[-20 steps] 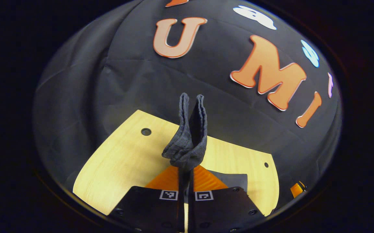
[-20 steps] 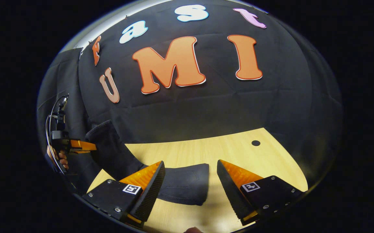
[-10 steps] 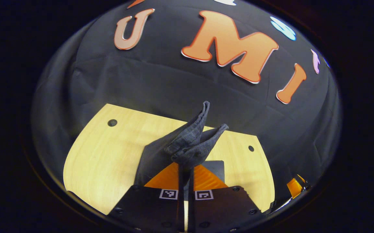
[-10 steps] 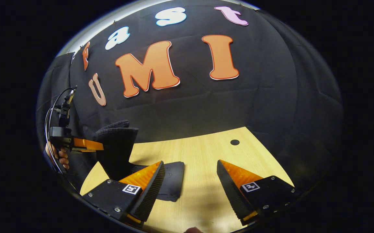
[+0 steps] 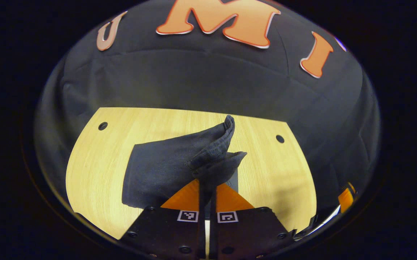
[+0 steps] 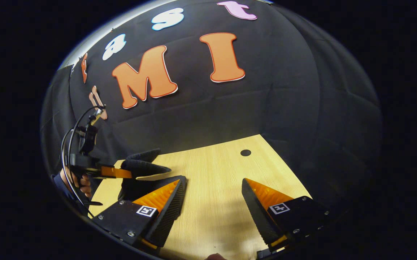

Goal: Grasp the waist and the cuffs of the jeans and fold them to make the two legs overlap; first hold the waist and fold one-third of the jeans toward the cuffs, then hold the cuffs and fold the remaining one-third in the same direction to finish folding.

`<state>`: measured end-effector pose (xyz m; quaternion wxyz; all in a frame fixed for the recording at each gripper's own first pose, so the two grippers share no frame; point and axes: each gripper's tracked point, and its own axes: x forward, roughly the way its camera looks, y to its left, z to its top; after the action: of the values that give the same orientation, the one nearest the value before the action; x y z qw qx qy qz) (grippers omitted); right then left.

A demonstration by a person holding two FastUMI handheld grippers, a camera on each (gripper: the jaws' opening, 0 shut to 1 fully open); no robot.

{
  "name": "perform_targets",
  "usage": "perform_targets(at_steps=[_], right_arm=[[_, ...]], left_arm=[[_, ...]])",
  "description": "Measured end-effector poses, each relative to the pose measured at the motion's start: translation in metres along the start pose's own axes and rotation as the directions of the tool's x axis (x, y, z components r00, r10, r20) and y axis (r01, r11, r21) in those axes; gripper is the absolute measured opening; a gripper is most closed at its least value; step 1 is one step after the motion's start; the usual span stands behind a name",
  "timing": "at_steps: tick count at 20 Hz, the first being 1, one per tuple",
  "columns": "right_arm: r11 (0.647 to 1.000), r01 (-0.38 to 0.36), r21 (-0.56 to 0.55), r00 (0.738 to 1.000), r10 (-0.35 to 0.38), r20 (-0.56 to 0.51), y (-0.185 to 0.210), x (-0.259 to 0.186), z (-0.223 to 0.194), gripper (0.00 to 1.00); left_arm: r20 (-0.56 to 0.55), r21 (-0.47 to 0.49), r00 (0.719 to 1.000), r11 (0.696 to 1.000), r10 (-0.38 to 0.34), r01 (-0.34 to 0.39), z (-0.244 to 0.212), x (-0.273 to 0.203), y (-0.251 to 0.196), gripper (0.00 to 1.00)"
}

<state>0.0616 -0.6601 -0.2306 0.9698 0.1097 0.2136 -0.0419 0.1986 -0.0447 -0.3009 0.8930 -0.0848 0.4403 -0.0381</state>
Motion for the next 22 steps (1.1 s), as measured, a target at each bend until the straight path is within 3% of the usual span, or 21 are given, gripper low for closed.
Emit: perform_targets(at_steps=[5, 7, 8, 10, 11, 13, 15, 18, 22], right_arm=[[1.0, -0.024, -0.003, 1.0, 0.024, -0.02, 0.0, 0.008, 0.0, 0.98], [0.999, -0.037, -0.011, 0.999, 0.037, -0.022, 0.006, 0.011, 0.001, 0.98], [0.999, -0.045, -0.015, 0.999, 0.045, -0.021, 0.009, 0.012, 0.001, 0.98], [0.998, -0.061, -0.023, 0.998, 0.06, -0.021, 0.018, 0.012, 0.003, 0.98], [0.997, -0.066, -0.029, 0.998, 0.066, -0.021, 0.022, 0.013, 0.003, 0.98], [0.996, -0.077, -0.046, 0.997, 0.076, -0.024, 0.033, 0.015, 0.003, 0.98], [0.994, -0.096, -0.061, 0.995, 0.096, -0.009, 0.05, 0.015, 0.007, 0.98], [0.988, -0.108, -0.106, 0.993, 0.113, 0.04, 0.078, 0.019, 0.019, 0.98], [0.971, -0.125, -0.202, 0.985, 0.146, 0.095, 0.132, 0.012, 0.027, 0.98]], left_arm=[[-0.112, 0.084, 0.993, 0.996, 0.027, -0.018, -0.047, 0.022, -0.018, 0.05], [-0.157, 0.102, 0.988, 0.995, 0.0, 0.016, -0.058, 0.025, -0.025, 0.06], [-0.177, 0.105, 0.984, 0.994, -0.015, 0.034, -0.066, 0.024, -0.028, 0.13], [-0.205, 0.081, 0.974, 0.99, -0.098, 0.116, -0.082, 0.015, -0.041, 0.36], [-0.203, 0.065, 0.969, 0.985, -0.141, 0.157, -0.084, 0.011, -0.05, 0.57], [-0.123, 0.091, 0.981, 0.983, -0.15, 0.161, -0.073, 0.001, -0.051, 1.0], [-0.039, 0.116, 0.993, 0.986, -0.115, 0.118, -0.058, -0.016, -0.032, 0.99], [0.144, 0.098, 0.985, 0.992, -0.093, 0.079, -0.025, -0.055, -0.009, 0.99], [0.362, 0.078, 0.932, 0.997, -0.022, -0.007, 0.012, -0.122, 0.04, 0.98]])
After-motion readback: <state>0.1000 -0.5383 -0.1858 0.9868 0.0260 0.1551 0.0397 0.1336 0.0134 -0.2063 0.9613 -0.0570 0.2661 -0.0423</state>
